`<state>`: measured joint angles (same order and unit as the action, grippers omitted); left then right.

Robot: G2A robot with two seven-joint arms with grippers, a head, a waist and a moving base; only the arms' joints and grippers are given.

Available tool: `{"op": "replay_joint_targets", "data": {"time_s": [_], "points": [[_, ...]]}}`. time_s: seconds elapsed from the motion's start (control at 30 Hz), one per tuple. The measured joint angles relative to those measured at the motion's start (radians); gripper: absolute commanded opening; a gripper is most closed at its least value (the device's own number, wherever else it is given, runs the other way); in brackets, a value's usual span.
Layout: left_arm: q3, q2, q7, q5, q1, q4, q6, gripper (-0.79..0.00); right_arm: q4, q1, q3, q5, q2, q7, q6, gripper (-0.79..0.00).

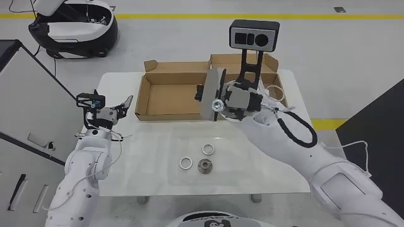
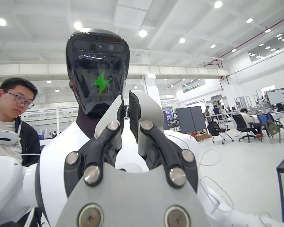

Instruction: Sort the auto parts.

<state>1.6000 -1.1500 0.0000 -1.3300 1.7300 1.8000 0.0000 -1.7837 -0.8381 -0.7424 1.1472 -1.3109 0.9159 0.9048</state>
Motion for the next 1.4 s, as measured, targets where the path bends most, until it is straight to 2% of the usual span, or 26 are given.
{"op": "replay_joint_targets", "data": {"time_s": [1.2, 1.27, 1.4], "points": [[0.000, 0.000, 0.000, 0.000, 0.000, 0.000, 0.000, 0.000, -0.001, -0.006, -0.005, 0.010, -0.003, 0.002, -0.002, -0.785], [0.000, 0.000, 0.000, 0.000, 0.000, 0.000, 0.000, 0.000, 0.000, -0.016, -0.018, -0.011, -0.001, -0.014, -0.020, -0.785], [0.000, 0.000, 0.000, 0.000, 0.000, 0.000, 0.000, 0.000, 0.003, -0.074, -0.112, -0.111, 0.017, -0.033, -0.080, -0.785]]}}
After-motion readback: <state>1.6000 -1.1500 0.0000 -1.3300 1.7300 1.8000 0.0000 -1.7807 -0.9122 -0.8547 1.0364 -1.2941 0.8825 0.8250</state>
